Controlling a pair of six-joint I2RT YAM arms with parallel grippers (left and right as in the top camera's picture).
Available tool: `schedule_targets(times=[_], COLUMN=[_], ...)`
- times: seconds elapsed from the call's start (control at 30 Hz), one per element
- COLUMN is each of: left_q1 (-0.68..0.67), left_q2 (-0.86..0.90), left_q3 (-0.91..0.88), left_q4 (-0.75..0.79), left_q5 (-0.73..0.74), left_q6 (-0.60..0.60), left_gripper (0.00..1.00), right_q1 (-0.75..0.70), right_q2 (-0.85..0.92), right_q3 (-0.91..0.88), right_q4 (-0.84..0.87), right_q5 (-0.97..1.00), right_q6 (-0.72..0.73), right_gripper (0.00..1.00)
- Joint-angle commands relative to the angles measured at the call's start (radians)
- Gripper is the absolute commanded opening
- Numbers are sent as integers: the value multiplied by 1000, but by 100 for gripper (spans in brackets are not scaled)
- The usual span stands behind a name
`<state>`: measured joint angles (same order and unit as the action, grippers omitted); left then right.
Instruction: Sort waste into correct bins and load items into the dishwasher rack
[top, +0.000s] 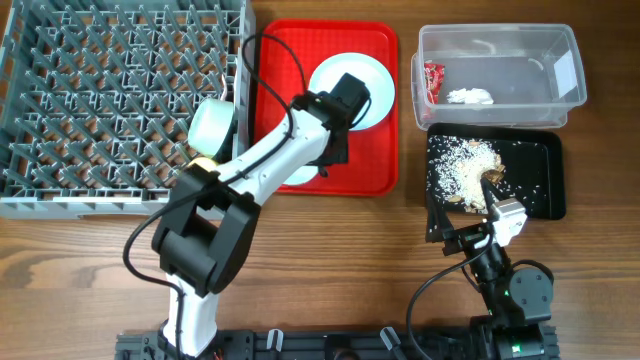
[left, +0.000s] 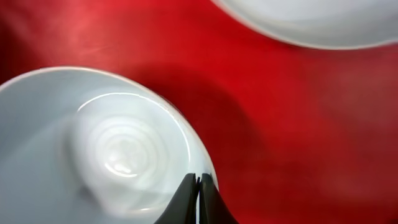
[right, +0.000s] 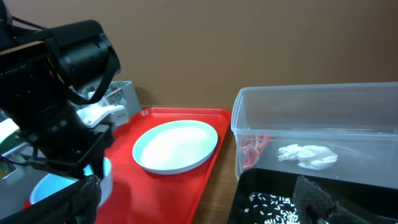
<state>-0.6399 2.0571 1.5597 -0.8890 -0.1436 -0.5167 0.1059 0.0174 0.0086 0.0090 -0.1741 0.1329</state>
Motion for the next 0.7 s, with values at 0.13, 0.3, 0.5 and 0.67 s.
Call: schedule_targets(times=[0.13, 0.3, 0.5, 0.67], left_q1=[-45, -45, 19, 61], left_q2=[10, -6, -130, -163], left_q3=[38, 46, 79, 77], left_q4=[37, -9, -63, -106], left_q5=[130, 92, 53, 40], left_q6=[127, 183, 82, 81], left_gripper=[4, 4, 38, 43], right_q1=[-2, -2, -2, -2], right_q2=[-10, -10, -10, -10], right_q3=[-3, -3, -3, -3], right_q4=[3, 3, 3, 3], right_q5=[21, 21, 21, 21], right_q6=[-10, -10, -9, -9], right_gripper=[100, 100, 100, 100])
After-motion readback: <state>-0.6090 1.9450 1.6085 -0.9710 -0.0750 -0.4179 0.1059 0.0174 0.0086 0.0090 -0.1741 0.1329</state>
